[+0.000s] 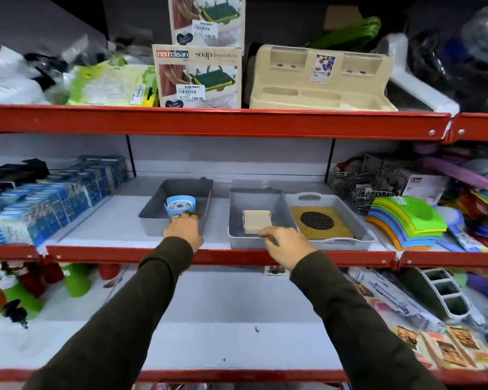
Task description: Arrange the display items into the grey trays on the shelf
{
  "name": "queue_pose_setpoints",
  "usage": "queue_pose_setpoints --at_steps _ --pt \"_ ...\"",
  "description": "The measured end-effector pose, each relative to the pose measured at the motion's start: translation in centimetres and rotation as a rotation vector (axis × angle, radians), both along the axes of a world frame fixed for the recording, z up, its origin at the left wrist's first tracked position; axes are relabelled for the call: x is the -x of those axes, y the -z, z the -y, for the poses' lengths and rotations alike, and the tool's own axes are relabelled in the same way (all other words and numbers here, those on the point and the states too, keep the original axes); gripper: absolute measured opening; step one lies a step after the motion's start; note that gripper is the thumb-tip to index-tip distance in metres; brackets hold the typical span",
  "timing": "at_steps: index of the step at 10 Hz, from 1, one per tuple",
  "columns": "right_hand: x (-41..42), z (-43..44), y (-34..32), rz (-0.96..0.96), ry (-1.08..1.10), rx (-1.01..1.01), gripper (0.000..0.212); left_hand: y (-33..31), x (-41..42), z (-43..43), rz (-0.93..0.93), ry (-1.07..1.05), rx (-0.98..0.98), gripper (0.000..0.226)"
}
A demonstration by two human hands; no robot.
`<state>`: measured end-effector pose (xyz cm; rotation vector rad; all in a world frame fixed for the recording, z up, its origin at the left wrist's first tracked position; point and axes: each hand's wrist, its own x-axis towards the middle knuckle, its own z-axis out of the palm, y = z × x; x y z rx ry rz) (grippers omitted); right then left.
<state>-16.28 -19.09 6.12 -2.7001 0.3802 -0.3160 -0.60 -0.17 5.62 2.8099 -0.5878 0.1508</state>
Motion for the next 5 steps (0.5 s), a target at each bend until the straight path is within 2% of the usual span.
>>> queue_pose_setpoints --at_steps 2,4,5 --pt "0.2 -0.7 0.5 -0.011 0.03 0.068 0.041 1.2 4.9 0.3 0.038 0.119 0.077 0.052" --pt "0.2 -1.3 0.3 -0.033 0.037 0.071 0.041 0.2 7.0 0.7 0.034 0.164 0.021 0.046" --pt "0.3 -1.4 -0.6 0.029 0.053 0.136 0.044 -0.1 7.6 0.8 0.064 0.186 -0.01 0.05"
